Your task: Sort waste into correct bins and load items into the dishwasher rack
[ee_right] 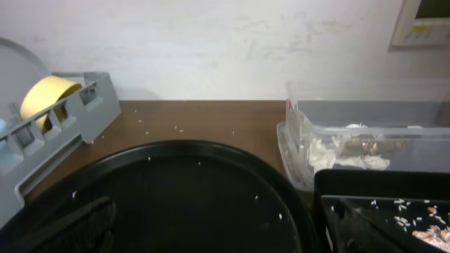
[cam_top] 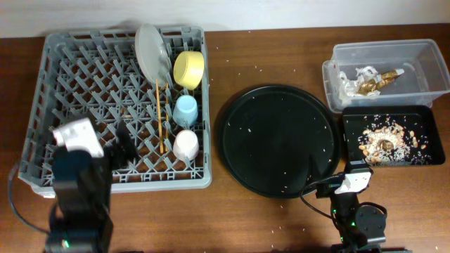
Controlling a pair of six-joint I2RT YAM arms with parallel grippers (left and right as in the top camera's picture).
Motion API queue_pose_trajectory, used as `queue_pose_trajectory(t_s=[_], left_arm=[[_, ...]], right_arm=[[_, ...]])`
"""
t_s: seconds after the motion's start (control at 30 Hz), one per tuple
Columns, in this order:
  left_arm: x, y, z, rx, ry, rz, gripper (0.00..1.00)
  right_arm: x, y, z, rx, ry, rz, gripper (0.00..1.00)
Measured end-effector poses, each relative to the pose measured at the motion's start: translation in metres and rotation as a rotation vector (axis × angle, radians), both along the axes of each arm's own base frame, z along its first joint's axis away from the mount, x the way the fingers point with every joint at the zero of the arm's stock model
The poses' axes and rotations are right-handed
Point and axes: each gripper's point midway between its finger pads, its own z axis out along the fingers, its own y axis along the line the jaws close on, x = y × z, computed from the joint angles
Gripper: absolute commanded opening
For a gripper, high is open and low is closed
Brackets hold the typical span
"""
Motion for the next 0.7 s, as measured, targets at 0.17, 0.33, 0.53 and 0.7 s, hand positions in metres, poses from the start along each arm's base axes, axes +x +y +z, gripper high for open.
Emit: queue_pose_trajectory(t_s=[0.17,0.33,0.53,0.7], left_arm=[[-0.031,-0.002,-0.04,0.07,-0.435,-0.024,0.99],[-0.039,-0.013,-0.1,0.218,-0.362,-0.121,0.99],[-0.038,-0.019,-0.121,0.273,-0.283,-0.176,0.99],[-0.038,-0.019,-0.121,0.273,-0.283,-0.176,0.99]], right_arm=[[0.0,0.0,0.0,0.0,0.0,0.0,0.98],[0.0,0.0,0.0,0.0,-0.001,0.0,0.98],[0.0,0.0,0.0,0.0,-0.001,0.0,0.99],[0.0,0.0,0.0,0.0,0.0,0.0,0.99]])
